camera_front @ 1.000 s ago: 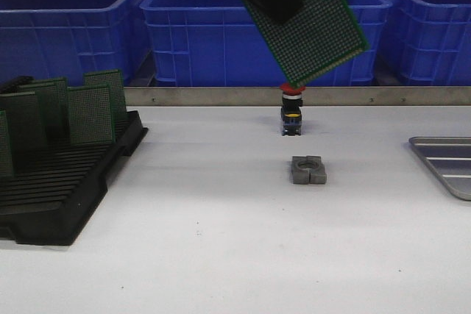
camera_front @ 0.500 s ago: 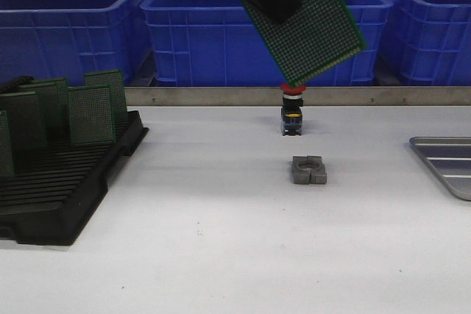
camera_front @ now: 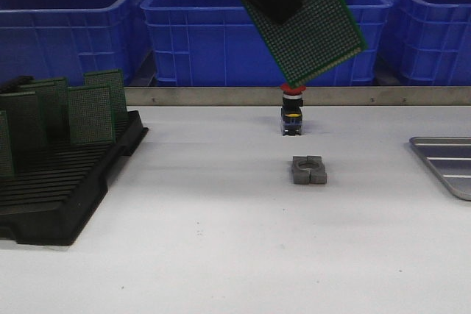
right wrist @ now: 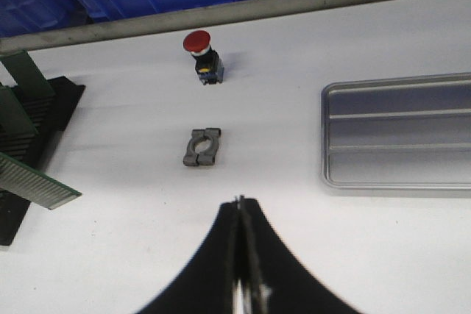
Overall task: Place circuit board on tray
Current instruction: 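Bring the right gripper to the held board and grasp its edge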
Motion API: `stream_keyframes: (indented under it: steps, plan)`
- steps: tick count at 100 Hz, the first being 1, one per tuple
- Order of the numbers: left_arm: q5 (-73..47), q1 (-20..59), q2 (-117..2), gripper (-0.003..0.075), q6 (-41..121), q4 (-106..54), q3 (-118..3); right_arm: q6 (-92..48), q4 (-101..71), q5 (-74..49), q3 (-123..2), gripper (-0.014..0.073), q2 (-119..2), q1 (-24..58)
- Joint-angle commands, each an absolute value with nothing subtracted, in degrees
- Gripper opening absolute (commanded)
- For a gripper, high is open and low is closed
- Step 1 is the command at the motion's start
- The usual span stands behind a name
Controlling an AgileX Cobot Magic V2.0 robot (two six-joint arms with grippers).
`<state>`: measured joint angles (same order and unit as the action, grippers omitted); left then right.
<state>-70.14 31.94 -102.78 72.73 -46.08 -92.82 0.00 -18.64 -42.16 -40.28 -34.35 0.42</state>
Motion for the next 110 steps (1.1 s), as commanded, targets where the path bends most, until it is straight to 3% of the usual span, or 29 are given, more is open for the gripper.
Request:
stream_keyframes:
  steps: [1,20,28,53,78,110]
  plan:
    - [-72.57,32.41,-99.87,-0.0018,72.12,-49.82,-94.52,0.0,-19.04,-39.83,-42.31,0.0015,-36.54,0.4]
    - [-72.57,32.41,-99.87,-0.0018,72.12,-49.82,-94.52,0.0,-19.04,-40.12,-42.25,0.0411,-37.57,0.4]
    - [-72.57,32.41,-99.87,-0.0018,72.12,-49.82,-94.52,0.0,-19.04,-39.36,-42.25,0.0515,-37.57,0.4]
    - [-72.57,32.41,-99.87,-0.0018,72.12,-49.82,-94.52,-9.59,-20.15,-38.47,-44.49,0.0528,-40.21,0.4]
    - [-72.57,32.41,-99.87,-0.0018,72.12,-49.82,-94.52,-35.47,-26.99,-45.9,-52.8,0.0528,-50.85,0.4]
    - [-72.57,32.41,-99.87,-0.0018,72.12,-49.82,-94.52,-74.32,-48.48,-54.45,-57.73,0.0528,-64.57,0.4]
